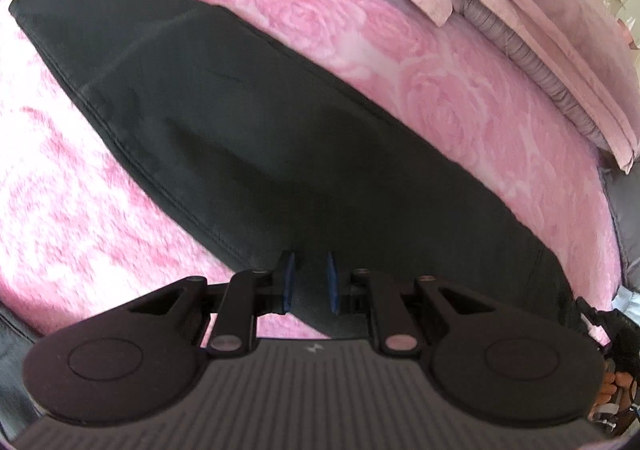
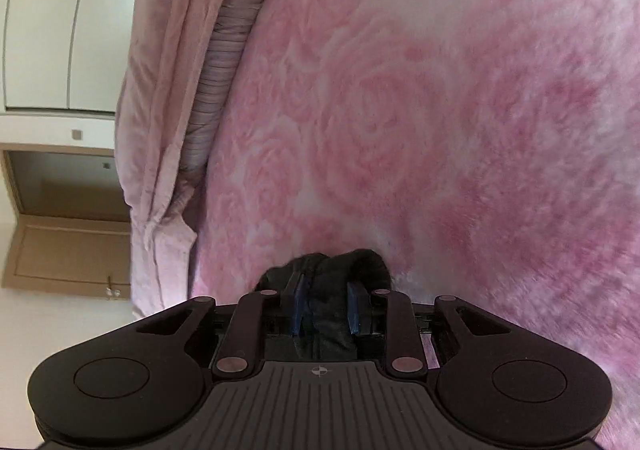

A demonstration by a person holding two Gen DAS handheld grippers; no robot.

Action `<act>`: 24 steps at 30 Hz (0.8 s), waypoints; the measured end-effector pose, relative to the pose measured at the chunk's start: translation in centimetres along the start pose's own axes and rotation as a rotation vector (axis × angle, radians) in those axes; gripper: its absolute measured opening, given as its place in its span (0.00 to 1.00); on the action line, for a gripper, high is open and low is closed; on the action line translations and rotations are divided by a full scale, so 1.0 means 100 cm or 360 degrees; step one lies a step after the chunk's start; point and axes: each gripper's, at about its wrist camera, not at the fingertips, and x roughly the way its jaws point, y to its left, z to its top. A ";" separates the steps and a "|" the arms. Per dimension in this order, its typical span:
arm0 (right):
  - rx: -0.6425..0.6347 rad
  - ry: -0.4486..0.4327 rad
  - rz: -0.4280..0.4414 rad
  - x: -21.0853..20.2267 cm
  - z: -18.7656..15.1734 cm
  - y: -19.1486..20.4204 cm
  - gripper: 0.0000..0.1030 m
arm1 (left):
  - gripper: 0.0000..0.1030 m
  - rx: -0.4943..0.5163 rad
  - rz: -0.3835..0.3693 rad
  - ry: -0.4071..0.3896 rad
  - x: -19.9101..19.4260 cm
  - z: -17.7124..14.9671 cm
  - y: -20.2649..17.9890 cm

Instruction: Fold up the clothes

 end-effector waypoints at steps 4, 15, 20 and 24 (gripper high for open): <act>-0.0342 -0.0196 -0.0026 -0.018 -0.014 0.033 0.03 | 0.12 0.0024 -0.0027 -0.0011 0.000 -0.003 0.000; -0.0210 -0.0349 -0.0275 -0.022 -0.017 0.028 0.27 | 0.12 0.0244 -0.0027 0.0012 0.002 -0.017 -0.014; -0.0304 -0.0249 -0.0189 -0.060 -0.041 0.035 0.44 | 0.12 0.0215 -0.0228 0.0142 0.002 -0.037 -0.015; -0.0300 -0.0055 -0.0184 -0.060 -0.059 0.021 0.43 | 0.14 0.0064 -0.0341 0.0206 0.005 -0.048 -0.010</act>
